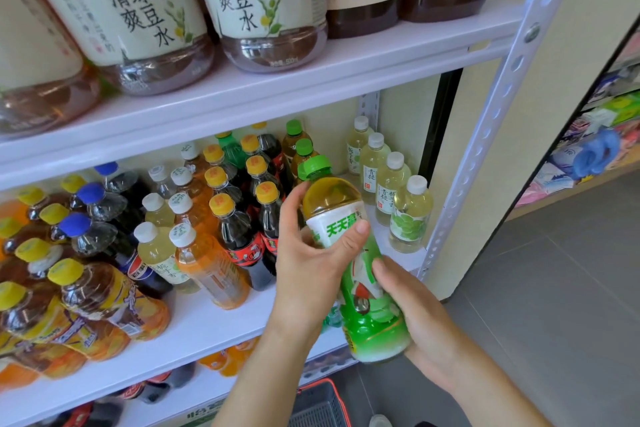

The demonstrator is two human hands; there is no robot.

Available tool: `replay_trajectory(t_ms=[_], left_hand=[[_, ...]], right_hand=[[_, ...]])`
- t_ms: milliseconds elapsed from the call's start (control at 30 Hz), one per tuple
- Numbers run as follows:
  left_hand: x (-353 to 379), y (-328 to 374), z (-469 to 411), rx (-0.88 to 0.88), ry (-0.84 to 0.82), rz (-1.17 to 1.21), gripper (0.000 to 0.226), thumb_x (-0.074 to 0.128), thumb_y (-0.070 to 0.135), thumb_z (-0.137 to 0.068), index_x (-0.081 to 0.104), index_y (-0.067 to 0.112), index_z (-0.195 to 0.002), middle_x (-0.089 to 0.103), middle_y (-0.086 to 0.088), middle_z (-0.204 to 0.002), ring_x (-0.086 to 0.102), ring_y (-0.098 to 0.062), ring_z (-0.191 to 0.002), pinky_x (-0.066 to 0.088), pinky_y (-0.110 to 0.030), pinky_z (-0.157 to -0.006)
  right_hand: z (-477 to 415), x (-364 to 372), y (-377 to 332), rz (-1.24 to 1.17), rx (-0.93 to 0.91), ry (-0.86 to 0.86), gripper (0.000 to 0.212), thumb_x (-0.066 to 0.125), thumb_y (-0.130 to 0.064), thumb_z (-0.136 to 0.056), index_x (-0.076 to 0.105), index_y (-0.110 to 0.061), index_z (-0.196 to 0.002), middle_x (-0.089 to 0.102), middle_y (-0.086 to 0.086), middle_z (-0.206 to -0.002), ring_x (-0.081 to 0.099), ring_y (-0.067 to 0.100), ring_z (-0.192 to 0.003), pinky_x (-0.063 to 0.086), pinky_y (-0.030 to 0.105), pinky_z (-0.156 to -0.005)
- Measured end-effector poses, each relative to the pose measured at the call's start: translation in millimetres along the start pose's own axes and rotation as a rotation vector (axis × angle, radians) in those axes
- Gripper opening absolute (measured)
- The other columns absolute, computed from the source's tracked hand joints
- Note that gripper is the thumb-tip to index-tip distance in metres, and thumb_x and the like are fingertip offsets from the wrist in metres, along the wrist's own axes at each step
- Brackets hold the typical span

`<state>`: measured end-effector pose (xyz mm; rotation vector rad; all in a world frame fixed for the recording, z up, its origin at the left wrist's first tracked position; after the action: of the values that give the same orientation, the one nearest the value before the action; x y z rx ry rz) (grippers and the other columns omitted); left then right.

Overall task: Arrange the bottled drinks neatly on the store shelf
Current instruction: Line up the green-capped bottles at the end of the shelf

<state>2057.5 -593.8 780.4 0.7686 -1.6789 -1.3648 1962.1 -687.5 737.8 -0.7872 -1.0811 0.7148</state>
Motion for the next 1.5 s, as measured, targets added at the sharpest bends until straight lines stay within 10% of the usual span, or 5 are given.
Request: replay_trajectory(t_ms=[167, 567, 1067, 1233, 1500], left_hand=[[0.7, 1.3, -2.0, 0.03, 0.047, -0.116, 0.071, 0.076, 0.038, -0.076, 0.04, 0.038, -0.137, 0.072, -0.001, -0.107, 0.071, -0.022, -0.096, 0.059, -0.048, -0.083], [-1.7, 12.9, -26.7, -0.283, -0.149, 0.339, 0.075, 0.074, 0.043, -0.075, 0.054, -0.005, -0.129, 0.066, -0.023, -0.114, 0.067, -0.034, -0.101, 0.057, -0.045, -0.083], [9.4, 2.9, -60.8, -0.408, 0.134, 0.244, 0.036, 0.071, 0.037, -0.088, 0.066, 0.008, -0.106, 0.074, -0.006, -0.075, 0.072, -0.02, -0.066, 0.057, -0.031, -0.057], [3.4, -1.8, -56.8, -0.451, -0.041, 0.338, 0.056, 0.066, 0.027, -0.08, 0.058, 0.002, -0.13, 0.064, -0.017, -0.107, 0.063, -0.031, -0.095, 0.053, -0.049, -0.092], [9.7, -5.4, -53.4, -0.289, -0.068, 0.374, 0.079, 0.078, 0.015, -0.071, 0.035, 0.027, -0.137, 0.073, -0.011, -0.109, 0.072, -0.029, -0.088, 0.058, -0.05, -0.083]], right_hand=[[5.6, 5.3, -3.6, 0.363, -0.228, 0.071, 0.057, 0.076, -0.054, -0.073, 0.053, -0.045, -0.124, 0.072, -0.001, -0.103, 0.071, 0.017, -0.094, 0.056, 0.026, -0.075], [16.3, 14.3, -17.5, -0.413, 0.146, -0.254, 0.07, 0.085, -0.046, -0.065, 0.068, -0.003, -0.117, 0.065, 0.023, -0.094, 0.067, 0.035, -0.077, 0.054, 0.041, -0.063], [31.3, -7.1, -36.5, 0.309, -0.274, 0.036, 0.085, 0.089, -0.032, -0.063, 0.048, -0.036, -0.137, 0.069, -0.004, -0.122, 0.067, 0.017, -0.11, 0.053, 0.019, -0.084], [27.0, -12.2, -40.4, 0.117, -0.251, 0.07, 0.088, 0.09, -0.044, -0.058, 0.054, -0.015, -0.133, 0.071, 0.014, -0.114, 0.071, 0.034, -0.099, 0.059, 0.032, -0.075], [19.0, -14.5, -34.2, -0.362, -0.053, 0.015, 0.075, 0.059, -0.078, -0.068, 0.075, -0.019, -0.11, 0.071, 0.024, -0.106, 0.071, 0.022, -0.07, 0.057, 0.026, -0.058]])
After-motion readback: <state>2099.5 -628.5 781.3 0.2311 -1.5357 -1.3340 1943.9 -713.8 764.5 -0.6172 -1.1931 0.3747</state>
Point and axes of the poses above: each hand's wrist, its own z-axis away from the middle knuckle, its own x-axis out of the palm, y = z × x, the point moved 1 cm from there along -z, towards the middle knuckle
